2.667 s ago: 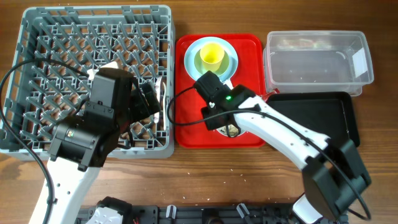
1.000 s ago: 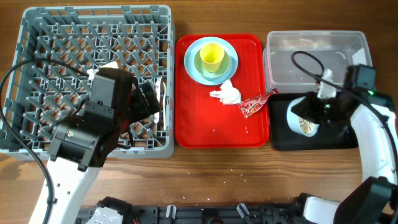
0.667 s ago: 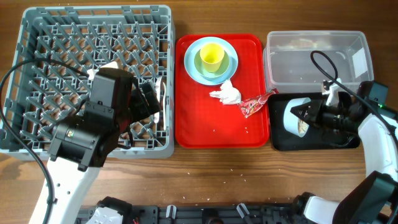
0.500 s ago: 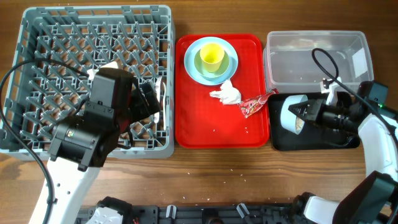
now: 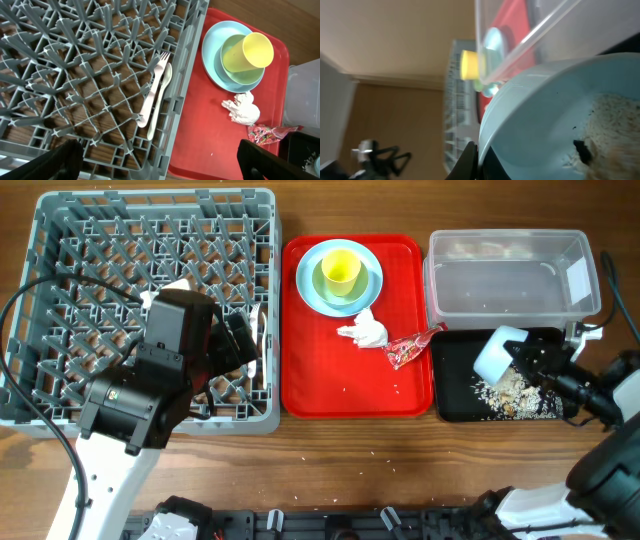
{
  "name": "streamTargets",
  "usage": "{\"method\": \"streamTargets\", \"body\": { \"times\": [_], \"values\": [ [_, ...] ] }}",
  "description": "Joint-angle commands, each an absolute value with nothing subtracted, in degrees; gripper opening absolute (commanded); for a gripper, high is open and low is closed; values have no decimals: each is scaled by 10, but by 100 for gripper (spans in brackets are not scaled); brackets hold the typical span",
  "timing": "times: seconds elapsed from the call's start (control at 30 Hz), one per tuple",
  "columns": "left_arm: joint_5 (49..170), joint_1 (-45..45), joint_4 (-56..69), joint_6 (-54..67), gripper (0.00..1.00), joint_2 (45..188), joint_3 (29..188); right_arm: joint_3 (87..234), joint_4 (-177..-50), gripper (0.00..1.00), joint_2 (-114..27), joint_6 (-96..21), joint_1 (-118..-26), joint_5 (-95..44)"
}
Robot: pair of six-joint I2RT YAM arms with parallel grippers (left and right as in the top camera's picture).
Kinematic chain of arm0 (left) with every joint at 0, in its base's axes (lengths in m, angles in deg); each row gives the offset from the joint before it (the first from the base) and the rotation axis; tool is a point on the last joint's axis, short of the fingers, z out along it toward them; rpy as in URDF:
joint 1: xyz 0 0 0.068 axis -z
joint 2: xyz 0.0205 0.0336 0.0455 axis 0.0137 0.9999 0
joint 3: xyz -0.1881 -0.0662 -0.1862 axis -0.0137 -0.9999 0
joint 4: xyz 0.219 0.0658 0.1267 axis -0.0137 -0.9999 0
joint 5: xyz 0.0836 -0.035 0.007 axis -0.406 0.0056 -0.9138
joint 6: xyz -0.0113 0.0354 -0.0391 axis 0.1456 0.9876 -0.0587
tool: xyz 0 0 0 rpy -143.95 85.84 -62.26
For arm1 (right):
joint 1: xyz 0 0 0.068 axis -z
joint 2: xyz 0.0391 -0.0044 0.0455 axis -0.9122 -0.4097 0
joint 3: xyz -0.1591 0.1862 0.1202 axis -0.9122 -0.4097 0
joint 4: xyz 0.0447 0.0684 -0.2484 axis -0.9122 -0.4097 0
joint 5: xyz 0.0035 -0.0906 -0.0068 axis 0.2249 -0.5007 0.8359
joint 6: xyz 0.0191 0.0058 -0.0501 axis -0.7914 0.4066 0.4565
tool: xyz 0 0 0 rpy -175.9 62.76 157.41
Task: Sort waste into correct bins and load items into the dishwasher rack
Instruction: 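Tip the bowl to dump the rice onto the black tray, then set the empty bowl back down on the red tray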
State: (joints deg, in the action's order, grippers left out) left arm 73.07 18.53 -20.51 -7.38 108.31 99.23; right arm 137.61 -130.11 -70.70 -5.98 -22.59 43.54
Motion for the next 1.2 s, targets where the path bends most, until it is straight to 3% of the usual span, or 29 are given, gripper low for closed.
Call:
{"method": "streamTargets", "body": {
  "times": [0.0, 0.23, 0.4, 0.7, 0.77, 0.8, 1.03, 1.17],
  "values": [
    [733, 180, -204, -73, 100, 1080, 998, 1372, -1306, 4, -732, -43, -225, 527],
    [733, 180, -204, -73, 100, 1080, 998, 1372, -1382, 4, -732, -27, -178, 547],
    [733, 180, -204, -73, 100, 1080, 998, 1372, -1497, 4, -732, 147, -144, 553],
    [733, 180, -204, -73, 100, 1080, 998, 1372, -1557, 4, -732, 163, -140, 539],
    [733, 180, -204, -73, 100, 1080, 998, 1372, -1617, 4, -731, 196, -140, 527],
    [733, 180, -204, -73, 100, 1080, 998, 1373, -1645, 4, -729, 266, -140, 536],
    [733, 180, -204, -73, 100, 1080, 998, 1374, -1674, 4, -727, 210, -140, 500],
    [733, 180, -204, -73, 100, 1080, 998, 1403, -1729, 4, -711, 252, -145, 478]
  ]
}}
